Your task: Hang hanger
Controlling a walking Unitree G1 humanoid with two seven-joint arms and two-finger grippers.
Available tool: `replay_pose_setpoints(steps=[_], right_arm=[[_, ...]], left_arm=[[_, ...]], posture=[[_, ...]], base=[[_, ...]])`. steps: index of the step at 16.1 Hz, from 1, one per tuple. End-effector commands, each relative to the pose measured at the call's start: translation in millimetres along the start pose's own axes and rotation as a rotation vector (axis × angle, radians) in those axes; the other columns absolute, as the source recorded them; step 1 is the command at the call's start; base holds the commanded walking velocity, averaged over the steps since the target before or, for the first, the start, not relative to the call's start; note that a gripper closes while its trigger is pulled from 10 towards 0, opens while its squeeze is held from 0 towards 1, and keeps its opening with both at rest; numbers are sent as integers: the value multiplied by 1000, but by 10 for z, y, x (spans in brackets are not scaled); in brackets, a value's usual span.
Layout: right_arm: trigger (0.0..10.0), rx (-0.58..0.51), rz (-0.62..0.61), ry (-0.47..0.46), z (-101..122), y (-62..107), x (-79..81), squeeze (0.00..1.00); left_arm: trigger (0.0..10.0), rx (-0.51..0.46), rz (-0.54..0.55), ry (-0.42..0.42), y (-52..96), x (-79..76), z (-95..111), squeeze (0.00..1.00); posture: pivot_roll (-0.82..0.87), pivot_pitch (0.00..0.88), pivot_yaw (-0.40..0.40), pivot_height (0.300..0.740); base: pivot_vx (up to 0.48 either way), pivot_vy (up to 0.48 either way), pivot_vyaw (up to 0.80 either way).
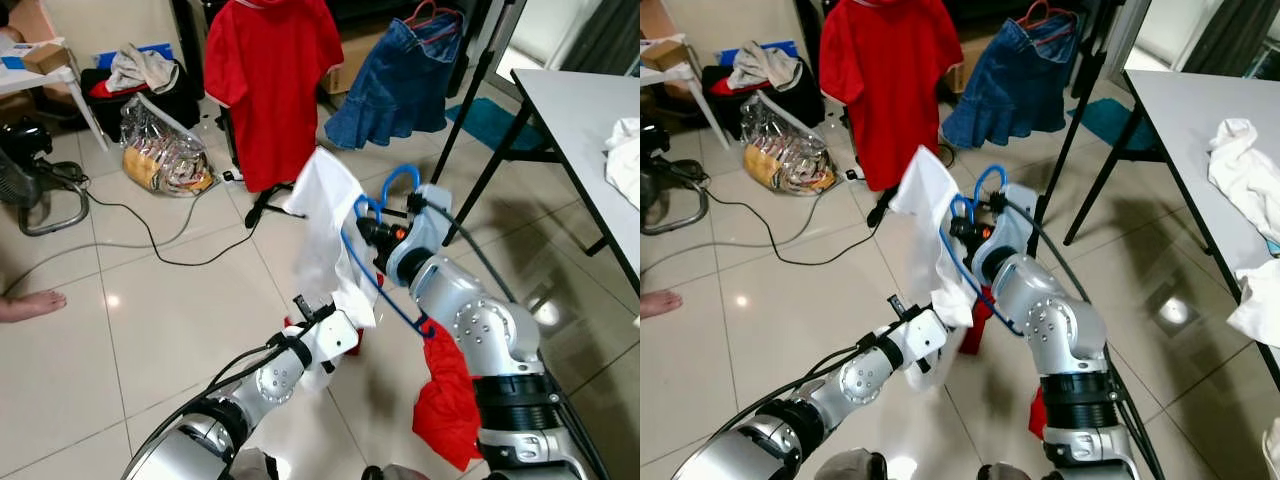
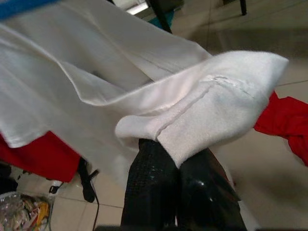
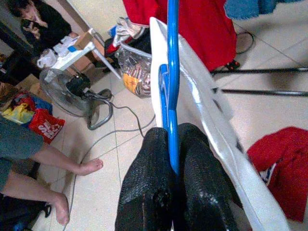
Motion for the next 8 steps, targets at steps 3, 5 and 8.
replay_pose_setpoints(steps=[3, 5, 8], right_arm=[[10000, 29, -14, 14, -15, -54, 60, 0], [10000, 74, -67, 33, -101, -106, 10, 0], [10000, 99, -169, 67, -166, -153, -126, 0]], left_arm=[[0, -10, 3, -55, -42, 22, 49, 0], [0, -7, -8, -90, -69, 25, 64, 0], [0, -16, -27, -116, -93, 4, 100, 0]], posture=[[40, 55, 3, 740], [42, 51, 5, 740], [44, 49, 8, 740]], base=[[0, 0, 0], [0, 0, 0], [0, 0, 0]])
Point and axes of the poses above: a point about 5 cm out from each wrist's last joint towards the gripper, its own y axis pointing back from the gripper into the wrist, its own z axis along the axis of the wrist's last joint, x = y × z, the point moved 4 cm from there along -y, pointing out of the wrist towards the gripper, and after that the axes turned 11 degrees about -y, right-handed, at the moved point
